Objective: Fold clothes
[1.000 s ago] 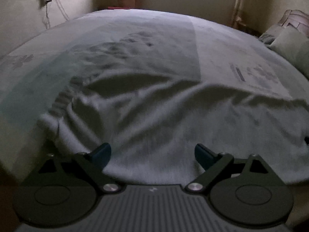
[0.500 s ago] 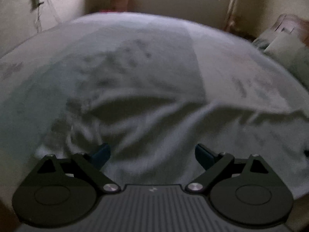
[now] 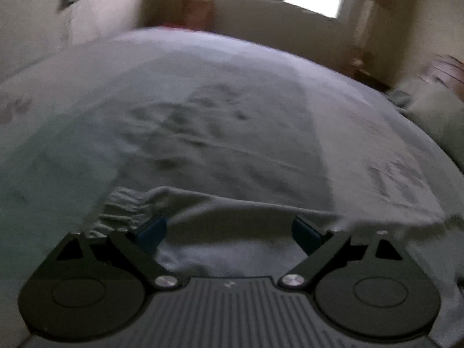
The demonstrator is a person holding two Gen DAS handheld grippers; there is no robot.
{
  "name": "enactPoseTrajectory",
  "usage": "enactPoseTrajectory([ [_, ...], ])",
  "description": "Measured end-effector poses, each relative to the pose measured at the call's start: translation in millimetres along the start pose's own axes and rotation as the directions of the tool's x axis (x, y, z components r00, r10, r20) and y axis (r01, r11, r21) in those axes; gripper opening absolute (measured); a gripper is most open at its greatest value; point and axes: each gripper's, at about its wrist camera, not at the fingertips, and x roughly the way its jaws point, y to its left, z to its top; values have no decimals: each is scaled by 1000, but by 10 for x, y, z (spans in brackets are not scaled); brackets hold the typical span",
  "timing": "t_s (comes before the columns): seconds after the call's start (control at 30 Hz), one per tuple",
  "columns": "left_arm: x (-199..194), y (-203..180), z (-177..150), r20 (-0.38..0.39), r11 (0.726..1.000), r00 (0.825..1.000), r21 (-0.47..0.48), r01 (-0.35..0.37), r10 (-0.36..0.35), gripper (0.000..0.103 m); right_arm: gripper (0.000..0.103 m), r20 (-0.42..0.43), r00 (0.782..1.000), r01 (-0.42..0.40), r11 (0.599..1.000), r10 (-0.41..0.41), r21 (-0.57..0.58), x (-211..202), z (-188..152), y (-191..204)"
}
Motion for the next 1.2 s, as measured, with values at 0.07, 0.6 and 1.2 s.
enactPoseTrajectory([
  [0.07, -91, -136, -82, -7, 997, 999, 64, 45, -44, 94, 103, 2, 1000, 1, 1000, -1, 1, 3, -3, 4],
  [0.6, -378, -642, -559, -38, 976, 999, 215, -10, 18, 98, 103, 11, 996, -88, 996, 88, -7, -132, 54, 0],
  [1.2, -392, -1417, -559, -120, 921, 990, 389, -28, 81, 100, 103, 84, 990, -104, 992, 110, -70, -599, -313, -512],
])
